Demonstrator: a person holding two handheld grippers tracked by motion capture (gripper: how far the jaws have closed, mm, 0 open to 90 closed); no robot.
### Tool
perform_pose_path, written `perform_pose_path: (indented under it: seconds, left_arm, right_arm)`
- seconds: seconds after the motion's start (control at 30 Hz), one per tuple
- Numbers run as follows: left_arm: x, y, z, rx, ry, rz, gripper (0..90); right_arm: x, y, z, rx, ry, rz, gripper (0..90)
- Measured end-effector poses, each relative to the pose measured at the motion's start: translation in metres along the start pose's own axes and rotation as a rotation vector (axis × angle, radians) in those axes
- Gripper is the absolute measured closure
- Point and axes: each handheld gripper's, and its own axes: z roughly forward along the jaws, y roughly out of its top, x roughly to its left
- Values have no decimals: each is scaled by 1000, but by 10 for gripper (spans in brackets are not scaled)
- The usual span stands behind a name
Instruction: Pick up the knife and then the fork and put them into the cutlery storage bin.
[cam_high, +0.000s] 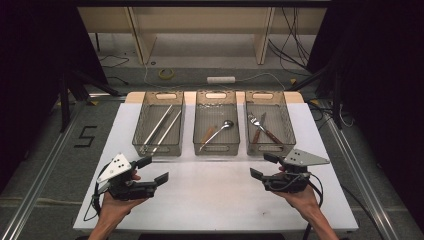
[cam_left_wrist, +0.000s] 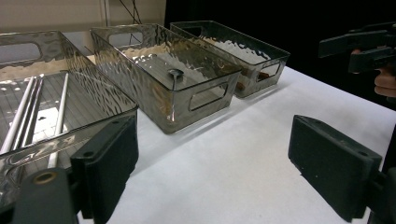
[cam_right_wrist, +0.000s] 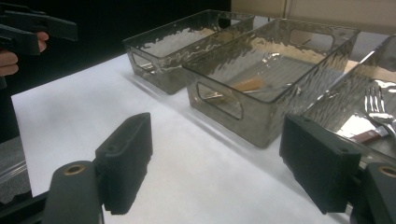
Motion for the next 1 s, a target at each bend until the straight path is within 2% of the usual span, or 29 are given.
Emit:
perform_pose_path:
  seconds: [0.43,0.57,1.0]
  left_arm:
    - [0,0,-1,0,-6,-7,155]
    - [0,0,-1,0,-9,-7,155]
    - [0,-1,0,5,-15,-9,155]
  right_arm:
    - [5,-16,-10,-9,5,19,246]
    - [5,-23,-10,-6,6,51,246]
    - [5,-28,-13,0,-22,41,244]
